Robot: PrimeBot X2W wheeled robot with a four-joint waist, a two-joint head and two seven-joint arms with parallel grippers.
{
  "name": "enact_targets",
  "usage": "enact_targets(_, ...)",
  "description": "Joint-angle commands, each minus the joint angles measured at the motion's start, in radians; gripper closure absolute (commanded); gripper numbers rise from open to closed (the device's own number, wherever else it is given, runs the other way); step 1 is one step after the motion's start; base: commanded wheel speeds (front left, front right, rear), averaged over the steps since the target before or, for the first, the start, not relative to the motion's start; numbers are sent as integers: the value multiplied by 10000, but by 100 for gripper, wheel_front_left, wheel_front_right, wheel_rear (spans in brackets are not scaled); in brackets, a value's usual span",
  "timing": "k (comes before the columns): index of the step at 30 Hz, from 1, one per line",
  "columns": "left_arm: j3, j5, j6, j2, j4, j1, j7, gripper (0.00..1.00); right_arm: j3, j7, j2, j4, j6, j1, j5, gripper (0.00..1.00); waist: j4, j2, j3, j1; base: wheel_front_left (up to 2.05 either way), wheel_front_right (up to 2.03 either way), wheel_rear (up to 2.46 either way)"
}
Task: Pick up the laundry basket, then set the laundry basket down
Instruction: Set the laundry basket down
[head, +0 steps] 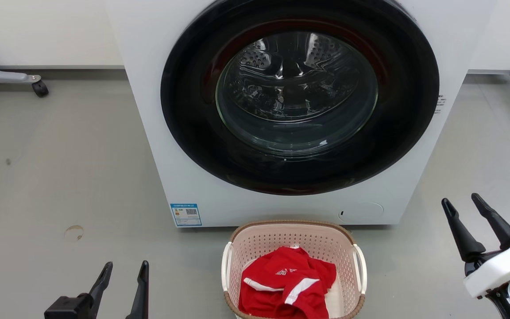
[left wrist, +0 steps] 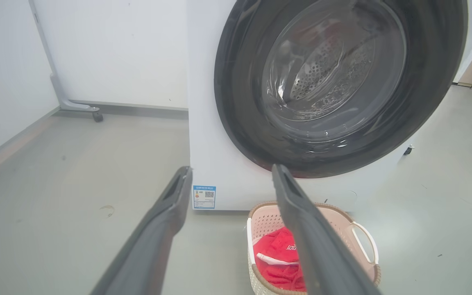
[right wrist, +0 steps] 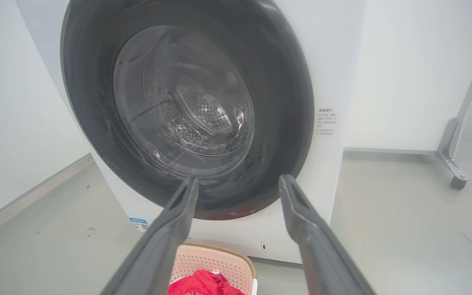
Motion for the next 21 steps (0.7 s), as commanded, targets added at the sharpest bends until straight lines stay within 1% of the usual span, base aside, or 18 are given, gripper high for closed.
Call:
enact_targets(1,392,164,120,143,-438,-280,2,0,-27,-52,-293,-276,-29,-50,-144,0,31,-1,16,1,0,0,0)
enact_targets(4,377,248,326,189,-1106,5,206,0,-283,34,-218,-515,-29,213,-255,0,86,-1,70,1,0,0,0)
enact_targets(6,396,251,411,201,-1288,106,272,0,-436,103,-167,-654,-29,363,-328,0,113,-1,107,1,0,0,0)
enact_targets(14,448,184,472,234,-1201,-68,346,0,-1216,228,80,-863,-29,819,-604,0,138,-1,161,1,0,0,0)
enact_targets(21,432,154,491,314,-1129,-188,503,0,-1446,443,252,-1050,-29,952,-766,0,56,-1,182,1,0,0,0)
